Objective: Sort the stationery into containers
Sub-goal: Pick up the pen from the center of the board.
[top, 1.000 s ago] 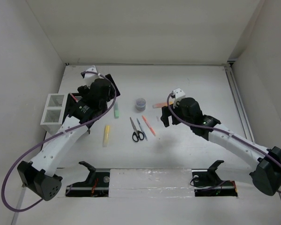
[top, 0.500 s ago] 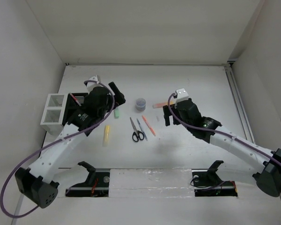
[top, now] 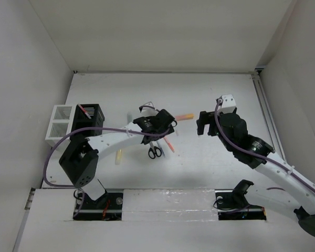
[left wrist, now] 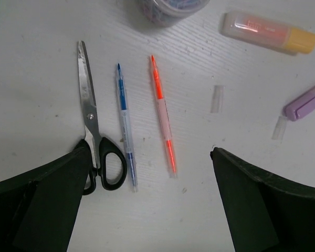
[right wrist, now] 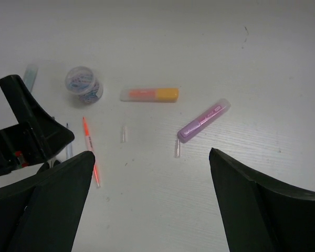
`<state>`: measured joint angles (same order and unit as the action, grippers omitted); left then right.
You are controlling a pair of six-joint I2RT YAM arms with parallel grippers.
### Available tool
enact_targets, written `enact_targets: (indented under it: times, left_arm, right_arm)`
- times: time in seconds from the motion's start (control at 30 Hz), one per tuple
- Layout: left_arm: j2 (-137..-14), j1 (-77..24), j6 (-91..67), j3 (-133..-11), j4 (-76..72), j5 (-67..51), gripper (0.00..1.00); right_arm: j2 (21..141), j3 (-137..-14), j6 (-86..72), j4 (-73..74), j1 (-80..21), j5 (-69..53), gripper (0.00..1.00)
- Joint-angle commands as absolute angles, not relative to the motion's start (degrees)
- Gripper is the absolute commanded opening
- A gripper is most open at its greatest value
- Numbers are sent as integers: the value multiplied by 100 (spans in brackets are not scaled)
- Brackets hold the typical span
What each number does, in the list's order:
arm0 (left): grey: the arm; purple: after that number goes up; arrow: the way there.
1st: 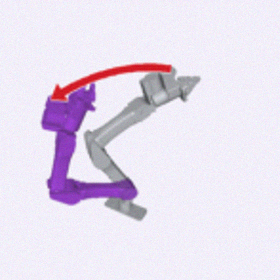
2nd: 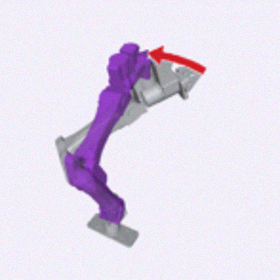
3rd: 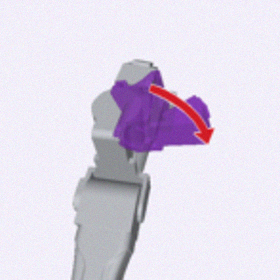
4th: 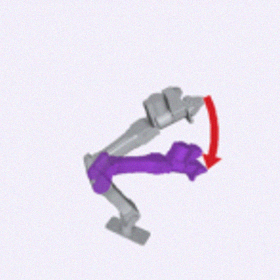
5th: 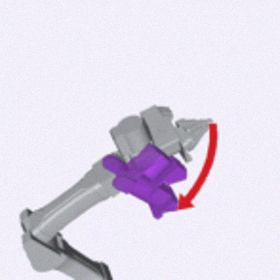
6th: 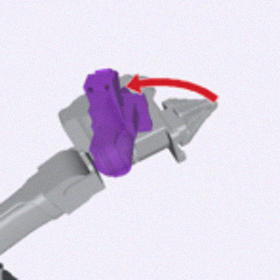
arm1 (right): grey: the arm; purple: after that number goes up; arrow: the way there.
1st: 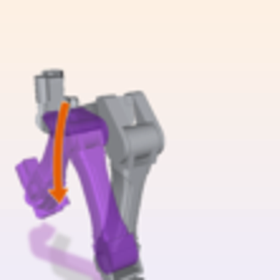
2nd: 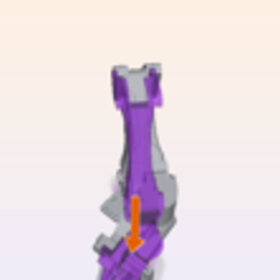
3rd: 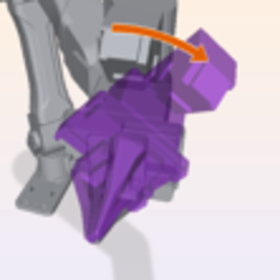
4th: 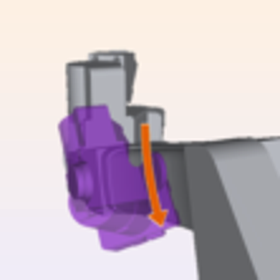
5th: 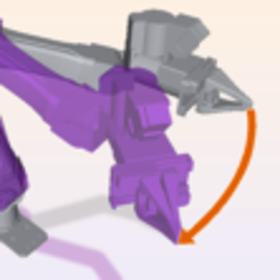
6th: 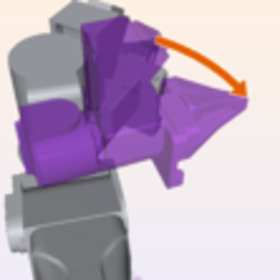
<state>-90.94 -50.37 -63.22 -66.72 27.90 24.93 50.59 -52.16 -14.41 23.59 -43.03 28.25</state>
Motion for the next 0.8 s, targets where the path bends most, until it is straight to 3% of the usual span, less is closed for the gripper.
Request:
enact_targets:
  times: [0.0,0.47,0.77]
  left_arm:
    - [-9097,-5177,-6864,-6759,2927,2672,98]
    - [-9878,-5177,-6407,-6609,2365,2312,73]
    - [-10046,-5177,-6460,-6723,2312,2197,69]
  right_arm:
    - [4975,-5406,-1485,2487,-4271,2699,96]
    - [4667,-4940,-1380,2162,-4271,2276,96]
    - [4553,-4887,-1380,2110,-4271,2276,95]
